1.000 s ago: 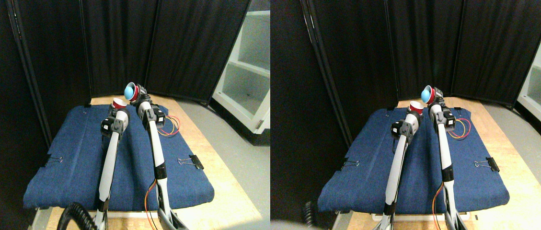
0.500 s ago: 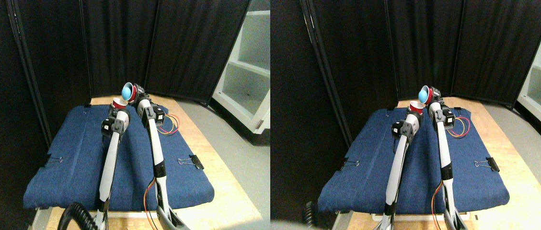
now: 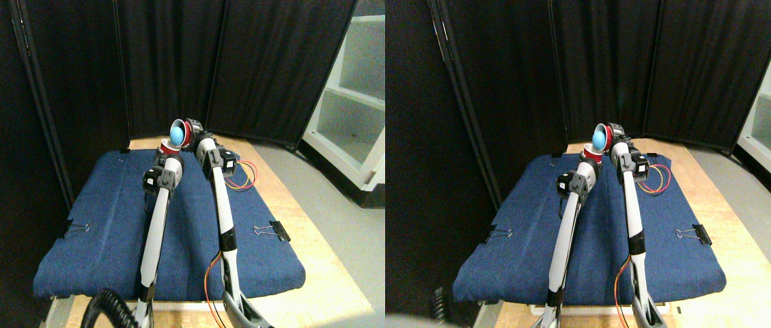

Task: Pour (bimanual)

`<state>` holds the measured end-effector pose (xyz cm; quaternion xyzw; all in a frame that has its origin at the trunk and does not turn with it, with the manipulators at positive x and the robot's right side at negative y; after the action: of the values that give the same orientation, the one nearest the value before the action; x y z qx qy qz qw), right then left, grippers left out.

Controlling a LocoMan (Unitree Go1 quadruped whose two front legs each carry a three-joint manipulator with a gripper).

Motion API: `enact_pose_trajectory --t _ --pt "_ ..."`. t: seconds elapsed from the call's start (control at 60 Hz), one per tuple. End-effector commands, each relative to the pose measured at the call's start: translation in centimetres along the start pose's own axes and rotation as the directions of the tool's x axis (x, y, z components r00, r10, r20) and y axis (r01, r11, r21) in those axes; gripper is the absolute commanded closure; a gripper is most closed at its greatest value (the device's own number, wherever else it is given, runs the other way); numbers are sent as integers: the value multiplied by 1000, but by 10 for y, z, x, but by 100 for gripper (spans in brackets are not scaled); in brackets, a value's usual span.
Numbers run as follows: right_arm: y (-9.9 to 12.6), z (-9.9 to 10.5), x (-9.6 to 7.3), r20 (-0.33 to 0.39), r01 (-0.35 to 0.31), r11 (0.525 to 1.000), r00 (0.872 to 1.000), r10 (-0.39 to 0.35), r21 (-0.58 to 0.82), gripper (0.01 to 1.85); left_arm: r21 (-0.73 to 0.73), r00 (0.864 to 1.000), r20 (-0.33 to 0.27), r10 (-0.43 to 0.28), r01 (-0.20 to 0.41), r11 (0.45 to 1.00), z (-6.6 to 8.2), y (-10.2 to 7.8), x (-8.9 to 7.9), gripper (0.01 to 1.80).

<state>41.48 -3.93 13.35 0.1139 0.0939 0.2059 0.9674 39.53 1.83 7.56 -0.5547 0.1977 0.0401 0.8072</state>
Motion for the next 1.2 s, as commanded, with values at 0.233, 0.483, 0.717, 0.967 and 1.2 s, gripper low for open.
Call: enact_pose_trajectory --t 0.233,0.483,0.717,0.967,1.2 --pt "-5 4 1 26 -23 992 999 27 -122 153 18 999 -2 -37 37 999 4 -4 -4 148" --pt "-8 5 1 32 -2 989 999 7 -148 153 14 999 -13 -39 39 999 3 -5 -8 148" --pt "-1 2 2 44 -41 968 998 53 -249 153 -6 1000 -7 -29 29 1000 1 -3 -8 148" --pt "4 4 2 71 -46 956 995 69 -290 153 14 1000 2 -27 27 1000 -2 -3 -10 148" --pt "10 7 -1 69 -62 936 993 91 -348 153 -1 1000 0 -20 20 1000 -2 -3 -10 148"
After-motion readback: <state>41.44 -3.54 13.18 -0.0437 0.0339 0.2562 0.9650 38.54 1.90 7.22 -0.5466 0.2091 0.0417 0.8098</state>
